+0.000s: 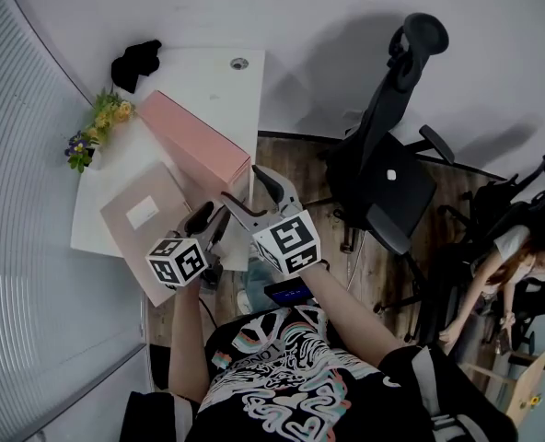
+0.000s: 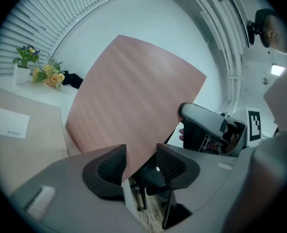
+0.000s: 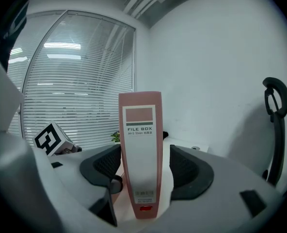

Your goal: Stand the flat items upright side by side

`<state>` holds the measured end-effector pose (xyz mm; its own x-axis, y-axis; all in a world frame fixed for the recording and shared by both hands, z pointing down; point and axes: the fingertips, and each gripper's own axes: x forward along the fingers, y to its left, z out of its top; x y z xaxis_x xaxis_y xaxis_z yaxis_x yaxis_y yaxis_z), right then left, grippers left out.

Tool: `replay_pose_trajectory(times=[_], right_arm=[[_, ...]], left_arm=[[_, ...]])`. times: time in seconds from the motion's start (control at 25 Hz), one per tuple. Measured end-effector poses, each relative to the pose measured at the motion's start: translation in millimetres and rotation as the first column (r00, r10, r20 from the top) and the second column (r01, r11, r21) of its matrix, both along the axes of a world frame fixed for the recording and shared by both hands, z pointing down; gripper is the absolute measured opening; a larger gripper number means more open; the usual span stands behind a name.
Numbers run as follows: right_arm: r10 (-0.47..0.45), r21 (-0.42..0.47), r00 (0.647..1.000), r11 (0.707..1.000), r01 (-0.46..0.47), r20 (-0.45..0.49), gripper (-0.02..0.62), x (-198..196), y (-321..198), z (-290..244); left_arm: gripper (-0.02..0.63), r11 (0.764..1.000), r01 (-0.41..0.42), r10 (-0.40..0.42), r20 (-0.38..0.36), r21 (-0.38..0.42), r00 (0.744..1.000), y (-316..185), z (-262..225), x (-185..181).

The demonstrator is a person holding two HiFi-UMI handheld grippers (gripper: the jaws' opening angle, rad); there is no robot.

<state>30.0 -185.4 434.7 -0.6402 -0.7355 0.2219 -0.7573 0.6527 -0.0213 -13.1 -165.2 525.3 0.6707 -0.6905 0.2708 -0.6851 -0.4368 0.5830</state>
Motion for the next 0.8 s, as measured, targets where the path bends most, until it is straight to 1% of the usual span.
replay_pose_trajectory(times=[0.24, 0.44, 0.6, 0.8], right_arm=[[0.024, 0.010, 0.999, 1.000, -0.024, 0.021, 0.301, 8.4, 7.1, -7.1], [0.037, 0.011, 0.998, 0.999, -0.037, 0.049, 0.298, 14.0, 19.4, -14.8], [0.042, 0.013, 0.997, 0.999, -0.043, 0.072, 0.298, 13.9, 37.2, -22.0], [0.020, 0.004, 0.997, 1.000, -0.020, 0.080, 0.295, 7.2, 65.0, -22.6]], left_arm=[[0.181, 0.999, 0.021, -0.021, 0.013, 0.030, 1.000, 6.0, -9.0, -4.4], [0.181, 0.997, 0.039, -0.041, 0.038, 0.073, 0.998, 16.4, -25.2, -8.1], [0.181, 0.993, 0.067, -0.072, 0.048, 0.094, 0.996, 29.8, -32.7, -19.1], [0.181, 0.990, 0.099, -0.105, 0.055, 0.105, 0.993, 52.1, -35.6, -32.7]])
